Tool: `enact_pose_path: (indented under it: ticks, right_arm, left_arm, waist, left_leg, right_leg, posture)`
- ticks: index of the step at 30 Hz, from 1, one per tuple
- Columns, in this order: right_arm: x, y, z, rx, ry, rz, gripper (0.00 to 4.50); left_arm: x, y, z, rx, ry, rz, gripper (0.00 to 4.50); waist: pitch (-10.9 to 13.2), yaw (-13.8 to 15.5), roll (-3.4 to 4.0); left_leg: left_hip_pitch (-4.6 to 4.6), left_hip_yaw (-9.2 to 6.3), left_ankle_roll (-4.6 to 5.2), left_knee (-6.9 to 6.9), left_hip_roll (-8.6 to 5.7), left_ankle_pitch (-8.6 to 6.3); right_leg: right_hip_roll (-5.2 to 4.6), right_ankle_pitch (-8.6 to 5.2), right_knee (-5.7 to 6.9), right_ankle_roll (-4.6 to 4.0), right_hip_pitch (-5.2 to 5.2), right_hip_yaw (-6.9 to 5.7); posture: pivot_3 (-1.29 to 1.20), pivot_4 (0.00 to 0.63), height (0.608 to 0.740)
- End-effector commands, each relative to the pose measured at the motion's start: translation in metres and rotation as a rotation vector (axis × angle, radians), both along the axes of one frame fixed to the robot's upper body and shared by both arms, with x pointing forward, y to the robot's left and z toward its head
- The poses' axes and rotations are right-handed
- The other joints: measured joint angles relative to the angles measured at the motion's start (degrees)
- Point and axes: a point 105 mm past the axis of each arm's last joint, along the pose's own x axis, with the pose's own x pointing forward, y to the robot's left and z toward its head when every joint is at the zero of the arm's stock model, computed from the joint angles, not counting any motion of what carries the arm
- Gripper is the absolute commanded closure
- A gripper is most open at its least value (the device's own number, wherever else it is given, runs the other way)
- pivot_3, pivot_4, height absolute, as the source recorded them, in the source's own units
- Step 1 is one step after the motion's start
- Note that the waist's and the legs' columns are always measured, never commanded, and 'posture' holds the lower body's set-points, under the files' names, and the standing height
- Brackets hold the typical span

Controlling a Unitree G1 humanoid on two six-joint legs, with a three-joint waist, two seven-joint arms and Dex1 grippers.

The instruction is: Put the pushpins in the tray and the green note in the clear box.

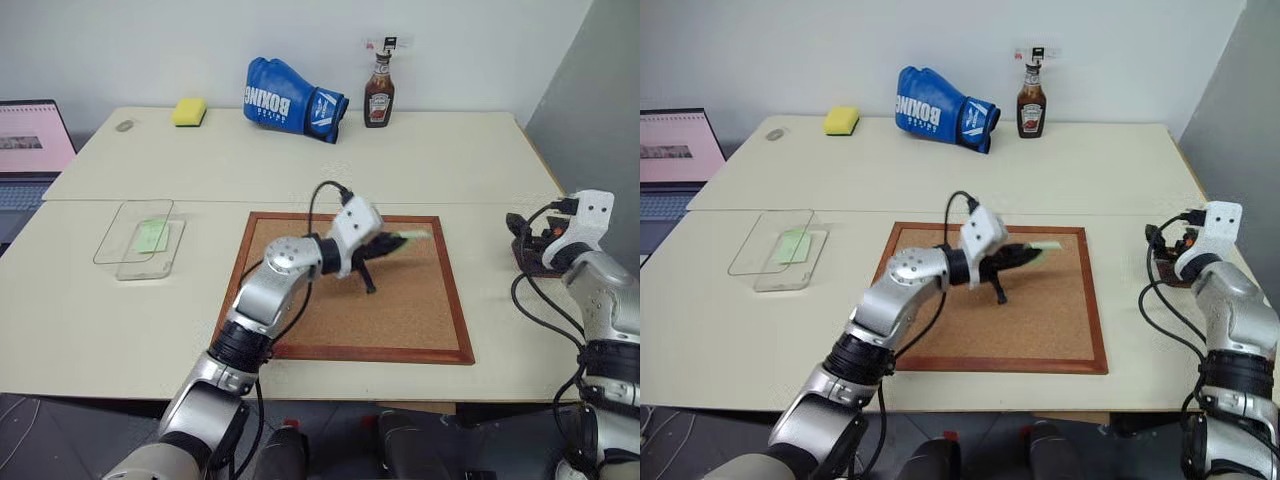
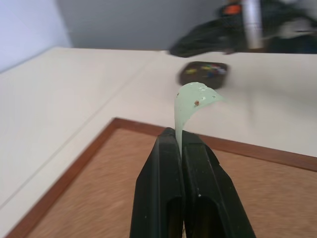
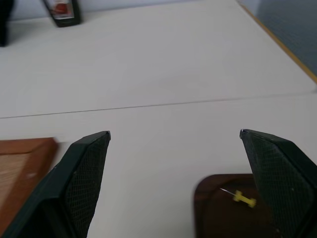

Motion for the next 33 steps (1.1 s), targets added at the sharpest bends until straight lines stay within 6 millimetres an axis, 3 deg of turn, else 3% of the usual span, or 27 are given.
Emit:
enact_pose_path:
  ticks: [1, 4, 8, 11, 17, 23, 28, 33]
  right_arm:
    - [-0.034, 0.084, 0.043, -0.017, -0.145, 0.395, 0.06]
    - [-0.056, 0.120, 0.051, -0.013, -0.183, 0.577, 0.06]
    - [-0.085, 0.181, 0.068, -0.028, -0.251, 0.839, 0.06]
    - [-0.095, 0.203, 0.080, -0.016, -0.289, 0.939, 0.06]
    - [-0.102, 0.223, 0.094, 0.012, -0.327, 1.032, 0.06]
    - [-0.100, 0.229, 0.094, 0.041, -0.315, 1.066, 0.06]
    - [-0.097, 0.227, 0.091, 0.048, -0.305, 1.061, 0.06]
    - [-0.097, 0.227, 0.090, 0.054, -0.303, 1.057, 0.00]
  left_arm:
    - [0.032, 0.061, 0.014, -0.062, 0.003, 0.277, 4.50]
    - [0.044, 0.092, 0.018, -0.097, 0.015, 0.411, 4.50]
    - [0.061, 0.168, 0.029, -0.172, -0.027, 0.773, 4.50]
    - [0.059, 0.216, 0.037, -0.213, -0.071, 0.989, 4.50]
    - [0.041, 0.296, 0.048, -0.298, -0.131, 1.350, 4.50]
    - [0.025, 0.336, 0.037, -0.366, -0.090, 1.541, 4.50]
    - [0.017, 0.343, 0.022, -0.383, -0.032, 1.587, 4.50]
    - [0.015, 0.341, 0.013, -0.400, 0.004, 1.581, 3.52]
  waist:
    - [0.00, -0.58, 0.02]
    - [0.01, -1.03, 0.03]
    - [0.02, -0.96, 0.01]
    - [0.02, -0.98, 0.00]
    - [0.03, -0.65, -0.03]
    - [0.02, 0.46, -0.04]
    - [0.01, 0.72, -0.06]
    - [0.01, 0.68, -0.06]
  left_leg:
    - [0.02, -0.04, 0.00, -0.01, 0.04, 0.00]
    - [0.01, -0.09, 0.00, -0.02, 0.11, 0.00]
    - [-0.01, -0.11, 0.00, 0.06, 0.08, 0.00]
    - [-0.01, -0.13, 0.00, 0.06, 0.09, 0.00]
    - [-0.09, -0.22, -0.01, 0.05, 0.09, -0.01]
    - [-0.11, -0.25, -0.01, 0.04, 0.07, -0.01]
    - [-0.11, -0.26, -0.01, 0.06, 0.07, 0.00]
    - [-0.11, -0.27, -0.01, 0.06, 0.08, 0.00]
  right_leg:
    - [0.04, -0.01, 0.01, -0.01, 0.00, -0.02]
    - [0.10, -0.01, 0.03, -0.01, -0.02, -0.08]
    - [0.04, 0.00, -0.01, 0.01, 0.03, -0.13]
    - [0.05, 0.01, 0.03, 0.01, -0.01, -0.15]
    - [0.00, 0.01, -0.03, 0.00, -0.01, -0.27]
    - [-0.03, 0.01, -0.03, -0.01, -0.02, -0.33]
    - [-0.03, 0.01, -0.01, -0.01, -0.02, -0.34]
    - [-0.03, 0.01, 0.00, -0.01, -0.02, -0.35]
  posture:
    - [0.00, 0.150, 0.740]
    - [0.00, 0.150, 0.740]
    - [0.00, 0.150, 0.740]
    - [0.00, 0.150, 0.740]
    - [0.00, 0.150, 0.740]
    - [0.00, 0.150, 0.740]
    - [0.00, 0.150, 0.740]
    - [0.00, 0.150, 0.740]
